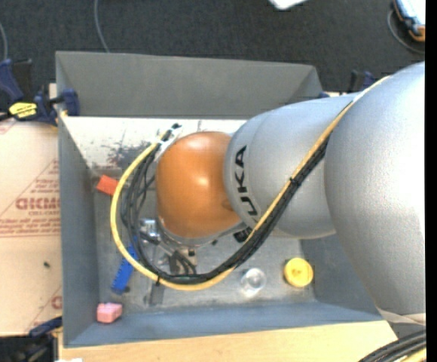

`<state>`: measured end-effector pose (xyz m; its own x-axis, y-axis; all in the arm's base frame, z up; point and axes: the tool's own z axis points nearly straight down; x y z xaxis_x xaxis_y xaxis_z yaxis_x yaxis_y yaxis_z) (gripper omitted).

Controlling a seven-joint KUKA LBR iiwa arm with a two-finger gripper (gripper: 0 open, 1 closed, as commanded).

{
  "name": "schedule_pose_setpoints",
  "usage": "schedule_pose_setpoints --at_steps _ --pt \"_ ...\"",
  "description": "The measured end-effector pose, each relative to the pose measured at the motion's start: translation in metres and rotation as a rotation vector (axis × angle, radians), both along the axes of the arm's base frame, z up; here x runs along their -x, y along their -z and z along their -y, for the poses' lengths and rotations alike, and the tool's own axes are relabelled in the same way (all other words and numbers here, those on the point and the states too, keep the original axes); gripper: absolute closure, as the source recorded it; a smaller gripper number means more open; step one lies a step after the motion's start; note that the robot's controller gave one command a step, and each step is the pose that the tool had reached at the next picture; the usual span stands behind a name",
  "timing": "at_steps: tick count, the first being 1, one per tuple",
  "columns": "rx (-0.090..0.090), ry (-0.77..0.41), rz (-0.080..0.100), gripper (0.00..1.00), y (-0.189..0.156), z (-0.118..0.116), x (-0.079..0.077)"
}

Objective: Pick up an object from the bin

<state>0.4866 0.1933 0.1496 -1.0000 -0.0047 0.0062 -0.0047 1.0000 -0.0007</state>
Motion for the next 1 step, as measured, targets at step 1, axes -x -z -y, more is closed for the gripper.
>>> schedule_pose_setpoints --at_steps 1 --pt "-0.002 0.006 0.007 0.00 -0.0045 0.0012 -0.0020"
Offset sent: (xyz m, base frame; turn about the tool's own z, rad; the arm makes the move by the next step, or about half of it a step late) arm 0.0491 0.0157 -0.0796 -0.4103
